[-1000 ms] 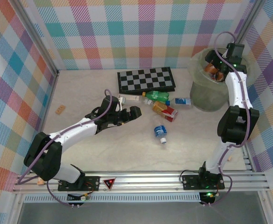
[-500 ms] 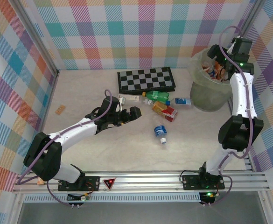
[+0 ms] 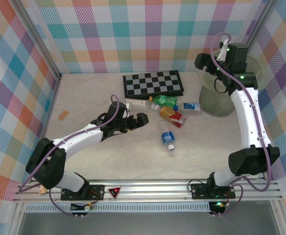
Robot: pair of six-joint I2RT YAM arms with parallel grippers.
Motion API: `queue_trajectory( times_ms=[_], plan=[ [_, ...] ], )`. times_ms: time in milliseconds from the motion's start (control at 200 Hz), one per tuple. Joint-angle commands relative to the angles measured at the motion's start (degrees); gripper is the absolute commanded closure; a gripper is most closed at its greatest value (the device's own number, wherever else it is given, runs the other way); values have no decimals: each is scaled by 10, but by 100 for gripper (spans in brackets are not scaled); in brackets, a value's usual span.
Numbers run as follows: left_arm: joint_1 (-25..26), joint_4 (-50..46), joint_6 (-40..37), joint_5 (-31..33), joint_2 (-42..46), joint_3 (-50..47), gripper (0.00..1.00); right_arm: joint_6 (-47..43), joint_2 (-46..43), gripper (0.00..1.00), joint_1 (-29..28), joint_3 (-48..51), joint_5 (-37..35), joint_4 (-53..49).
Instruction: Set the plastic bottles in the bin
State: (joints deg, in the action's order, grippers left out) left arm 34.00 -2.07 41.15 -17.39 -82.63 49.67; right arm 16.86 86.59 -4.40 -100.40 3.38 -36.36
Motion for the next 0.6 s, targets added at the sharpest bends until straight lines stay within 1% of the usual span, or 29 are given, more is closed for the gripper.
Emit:
queue_trajectory(
  times_ms=[0, 140, 205, 320, 345, 415, 510, 595],
  plan=[
    [-4, -35, -8, 30, 15, 1, 0, -22, -28, 6, -29, 33, -13, -59],
    [-20, -89, -19, 58, 23, 15, 0, -25, -38, 7, -78, 78, -11, -124],
    [-33, -104, -27, 64, 35, 17, 0, -26, -28, 7, -107, 87, -8, -171],
    [-55, -134, -45, 98, 61, 20, 0, -20, 4, 7, -163, 109, 1, -236],
    [-60, -155, -47, 103, 68, 20, 0, -16, 11, 7, -174, 119, 4, -246],
    [-67, -166, -53, 117, 83, 16, 0, -5, 28, 7, -200, 156, 19, -253],
    [-67, -181, -58, 136, 99, 10, 0, 9, 42, 6, -238, 202, 32, -235],
    [-68, -177, -57, 134, 108, -6, 0, 24, 61, 6, -264, 226, 45, -217]
  ],
)
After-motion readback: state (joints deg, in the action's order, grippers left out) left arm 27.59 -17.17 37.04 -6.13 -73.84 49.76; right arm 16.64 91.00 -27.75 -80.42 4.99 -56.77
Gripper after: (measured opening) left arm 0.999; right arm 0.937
